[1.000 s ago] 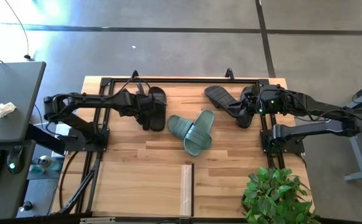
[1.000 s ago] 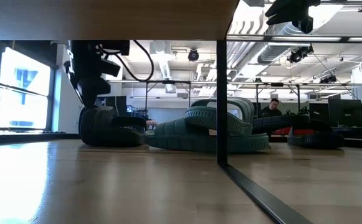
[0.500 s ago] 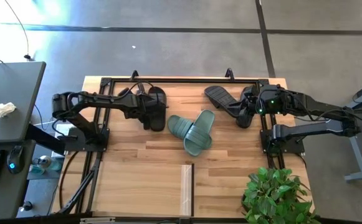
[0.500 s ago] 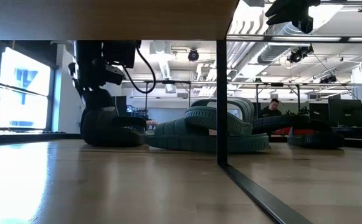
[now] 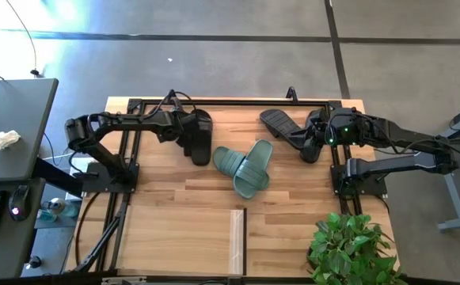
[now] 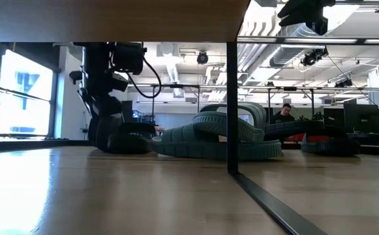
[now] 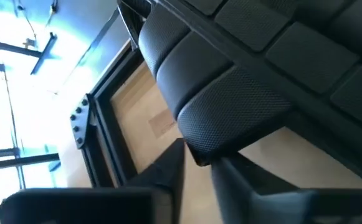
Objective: Pick and place slides into the shelf
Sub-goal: Put the black slipper on the shelf
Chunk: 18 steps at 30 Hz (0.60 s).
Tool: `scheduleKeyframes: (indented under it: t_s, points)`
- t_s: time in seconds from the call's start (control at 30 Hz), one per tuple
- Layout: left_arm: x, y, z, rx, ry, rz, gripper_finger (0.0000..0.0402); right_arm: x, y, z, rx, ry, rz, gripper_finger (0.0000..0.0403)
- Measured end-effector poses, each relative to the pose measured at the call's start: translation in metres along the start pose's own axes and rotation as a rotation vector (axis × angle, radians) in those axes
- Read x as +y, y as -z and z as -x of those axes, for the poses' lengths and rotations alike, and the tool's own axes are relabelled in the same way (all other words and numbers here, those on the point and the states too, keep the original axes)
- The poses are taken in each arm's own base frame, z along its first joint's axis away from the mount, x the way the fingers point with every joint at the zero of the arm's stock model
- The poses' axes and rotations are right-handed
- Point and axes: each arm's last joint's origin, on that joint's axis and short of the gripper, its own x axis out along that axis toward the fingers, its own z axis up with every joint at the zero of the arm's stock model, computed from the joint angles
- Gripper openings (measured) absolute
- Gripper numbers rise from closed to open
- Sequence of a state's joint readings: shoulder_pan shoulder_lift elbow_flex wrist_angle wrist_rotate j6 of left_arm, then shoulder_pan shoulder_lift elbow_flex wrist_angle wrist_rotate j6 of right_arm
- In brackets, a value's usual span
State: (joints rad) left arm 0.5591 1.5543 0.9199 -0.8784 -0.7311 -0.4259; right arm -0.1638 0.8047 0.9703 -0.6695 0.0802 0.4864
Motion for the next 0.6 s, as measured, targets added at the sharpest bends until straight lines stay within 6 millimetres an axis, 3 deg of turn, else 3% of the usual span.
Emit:
scheduleKeyframes:
  t_s: [0.1, 0.37, 0.6]
  points:
    - [-0.001, -0.001, 0.0, -0.012, 0.006, 0.006, 0.001, 0.0, 0.0, 0.0, -0.007, 0.014, 0.017, 0.0092]
    - [0.003, -0.001, 0.004, -0.026, 0.009, 0.036, 0.0007, -0.001, -0.001, 0.0, -0.021, 0.04, 0.024, 0.0092]
    - [0.015, 0.004, 0.032, -0.062, 0.016, 0.024, 0.0003, -0.001, -0.001, 0.0, -0.022, 0.043, 0.04, 0.0092]
